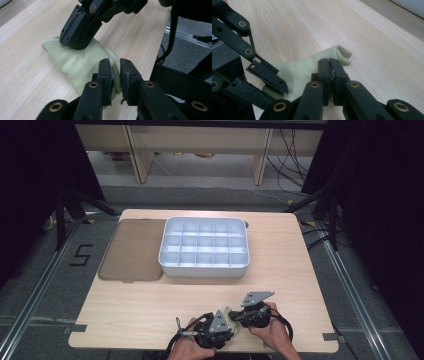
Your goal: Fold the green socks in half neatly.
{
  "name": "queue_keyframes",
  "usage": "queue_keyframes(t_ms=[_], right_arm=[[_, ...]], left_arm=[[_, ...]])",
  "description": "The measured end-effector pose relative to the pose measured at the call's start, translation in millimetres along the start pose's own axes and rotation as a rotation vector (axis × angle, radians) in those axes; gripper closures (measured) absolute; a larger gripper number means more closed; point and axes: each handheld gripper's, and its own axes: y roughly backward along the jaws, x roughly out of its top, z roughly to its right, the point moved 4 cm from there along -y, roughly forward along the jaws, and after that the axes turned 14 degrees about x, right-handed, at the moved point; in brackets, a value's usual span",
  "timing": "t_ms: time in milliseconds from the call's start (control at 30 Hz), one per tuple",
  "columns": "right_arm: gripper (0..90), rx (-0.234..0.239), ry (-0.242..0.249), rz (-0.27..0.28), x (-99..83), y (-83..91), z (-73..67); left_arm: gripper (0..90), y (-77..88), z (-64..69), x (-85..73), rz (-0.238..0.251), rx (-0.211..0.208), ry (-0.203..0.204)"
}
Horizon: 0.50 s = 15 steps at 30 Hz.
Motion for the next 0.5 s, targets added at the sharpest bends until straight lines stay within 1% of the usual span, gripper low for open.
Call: queue_keyframes(t_ms=[67,100,133,167,200,233,267,300,333,367,400,433,467,500], right_arm=[[88.5,-0.003,0.003,0.0,-0.3,0.0,0.2],[88.5,-0.002,0.001,0.0,-0.2,-0.1,0.2],[88.5,-0.002,0.001,0.001,-0.2,-0.1,0.3],[88.5,-0.002,0.001,0.001,-0.2,-0.1,0.3],[88.5,-0.003,0.004,0.0,-0.2,-0.2,0.6],[88.5,0.001,-0.001,0.0,-0.2,0.1,0.2],[88.5,0.001,-0.001,0.0,-0.2,0.1,0.2],[88.5,-0.005,0.003,0.001,-0.3,-0.2,0.4],[88.5,-0.007,0.002,0.001,-0.3,-0.3,0.4],[88.5,-0.005,0.006,0.001,-0.2,-0.3,0.8],[88.5,0.0,-0.002,0.001,-0.2,0.0,0.2],[88.5,-0.001,-0.002,0.001,-0.2,0.0,0.0],[88.5,-0.001,-0.002,0.001,-0.2,0.0,0.0],[88.5,-0.003,-0.001,0.001,-0.2,-0.1,0.2]], left_arm=[[74.5,6.6,-2.9,2.4,0.026,-0.019,0.032],[74.6,8.5,-4.3,3.5,0.038,-0.022,0.055],[75.1,8.5,-4.3,3.5,0.038,-0.022,0.055],[75.1,11.8,-5.1,5.0,0.047,-0.032,0.075],[76.4,15.6,-8.6,7.5,0.07,-0.045,0.096],[77.2,15.6,-8.6,7.5,0.07,-0.045,0.096],[77.2,17.2,-10.5,8.0,0.068,-0.043,0.107],[79.3,17.6,-13.1,8.6,0.067,-0.032,0.107],[80.4,16.3,-12.1,8.5,0.066,-0.028,0.106],[81.2,14.5,-11.0,7.7,0.054,-0.035,0.092],[81.9,12.1,-8.4,7.0,0.054,-0.042,0.088],[82.4,9.5,-7.0,5.6,0.038,-0.039,0.063],[82.8,9.5,-7.0,5.6,0.038,-0.039,0.063],[82.8,6.3,-4.0,3.2,0.01,-0.027,0.064]])
